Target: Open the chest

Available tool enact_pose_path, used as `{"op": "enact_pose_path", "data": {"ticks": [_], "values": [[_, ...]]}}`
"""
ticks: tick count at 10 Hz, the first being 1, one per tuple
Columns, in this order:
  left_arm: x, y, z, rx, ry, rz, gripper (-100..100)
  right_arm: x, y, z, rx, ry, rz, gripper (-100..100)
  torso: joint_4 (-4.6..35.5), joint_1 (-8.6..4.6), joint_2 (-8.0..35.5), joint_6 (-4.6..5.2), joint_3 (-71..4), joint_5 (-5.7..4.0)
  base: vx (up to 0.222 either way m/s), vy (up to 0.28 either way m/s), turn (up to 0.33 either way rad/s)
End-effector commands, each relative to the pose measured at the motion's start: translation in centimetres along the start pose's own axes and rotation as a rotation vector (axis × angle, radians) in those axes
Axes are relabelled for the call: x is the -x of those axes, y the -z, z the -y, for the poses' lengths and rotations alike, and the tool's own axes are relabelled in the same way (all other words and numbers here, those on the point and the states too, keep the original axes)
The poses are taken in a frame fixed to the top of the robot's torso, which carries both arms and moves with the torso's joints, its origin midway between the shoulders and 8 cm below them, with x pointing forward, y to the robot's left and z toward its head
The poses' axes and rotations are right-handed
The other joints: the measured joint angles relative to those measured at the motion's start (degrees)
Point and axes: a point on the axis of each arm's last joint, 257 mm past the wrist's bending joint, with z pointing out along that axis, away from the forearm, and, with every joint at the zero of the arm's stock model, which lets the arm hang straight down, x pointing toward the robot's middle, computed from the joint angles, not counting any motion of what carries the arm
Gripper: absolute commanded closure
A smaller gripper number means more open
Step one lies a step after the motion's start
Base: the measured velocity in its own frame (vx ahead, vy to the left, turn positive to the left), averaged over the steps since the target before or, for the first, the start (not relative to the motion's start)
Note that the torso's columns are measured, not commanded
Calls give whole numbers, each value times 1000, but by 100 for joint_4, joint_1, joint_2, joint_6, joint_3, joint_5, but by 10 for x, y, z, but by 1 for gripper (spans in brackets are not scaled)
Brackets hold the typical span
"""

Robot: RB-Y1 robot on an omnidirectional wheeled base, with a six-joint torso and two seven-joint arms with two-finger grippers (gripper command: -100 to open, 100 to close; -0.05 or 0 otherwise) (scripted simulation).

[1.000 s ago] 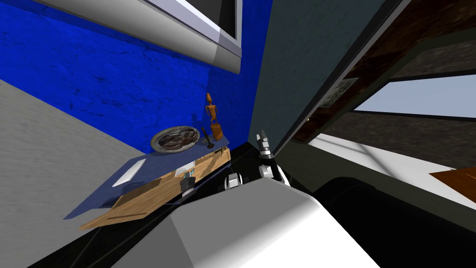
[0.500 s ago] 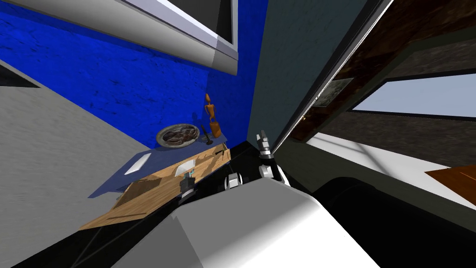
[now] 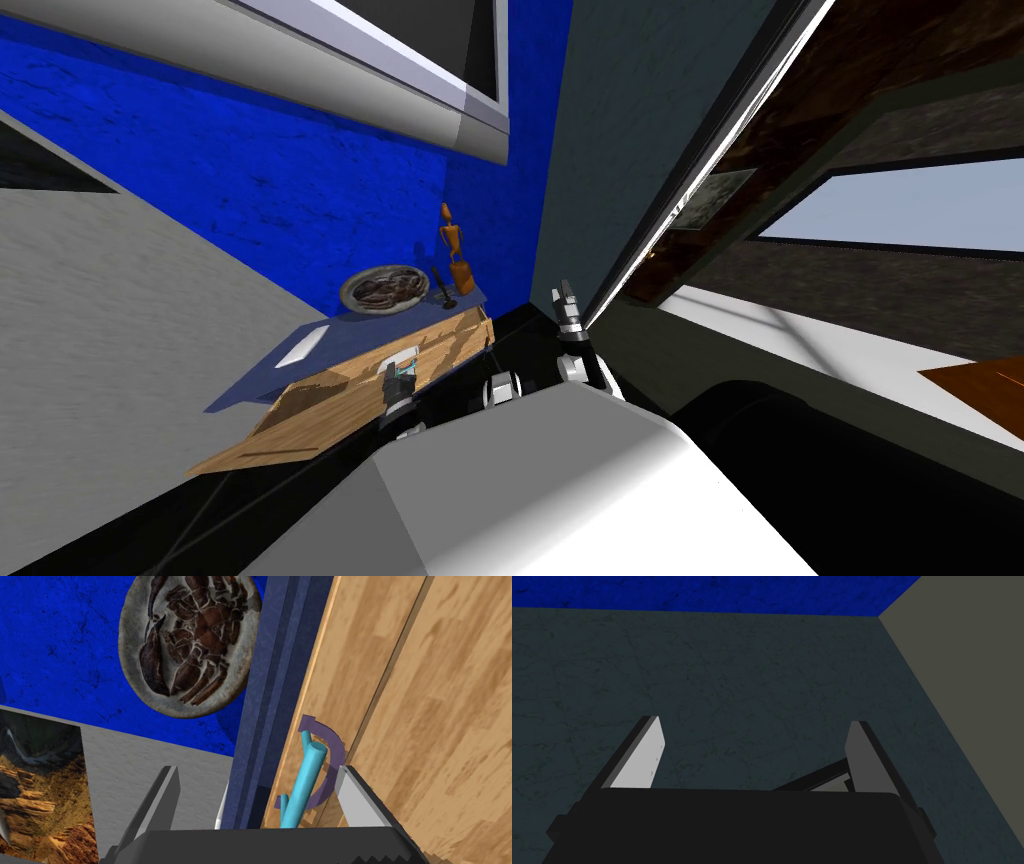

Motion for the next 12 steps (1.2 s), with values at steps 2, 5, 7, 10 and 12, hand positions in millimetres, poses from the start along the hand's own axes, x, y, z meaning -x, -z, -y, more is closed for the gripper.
{"op": "enact_pose_path", "data": {"ticks": [2, 5, 7, 10, 12], "values": [[4, -34, 15, 4, 2, -6, -100, 0, 0, 0, 0, 0, 0, 0, 4, -5, 16, -1, 10, -1, -66, -62, 18], [7, -61, 31, 4, 3, -11, -100, 0, 0, 0, 0, 0, 0, 0, 10, -5, 10, -3, 2, -10, -74, -51, 17], [7, -51, 21, 23, 3, -7, 0, 0, 0, 0, 0, 0, 0, 0, 17, -12, 14, -5, 6, -19, -22, -12, -1], [7, -49, 18, 32, 3, -4, 0, 0, 0, 0, 0, 0, 0, 0, 3, 0, -3, 0, -2, -4, -2, -1, 1], [8, -48, 17, 33, 3, -4, 0, 0, 0, 0, 0, 0, 0, 0, 0, 2, -1, 0, -1, 0, 0, 0, 0]]}}
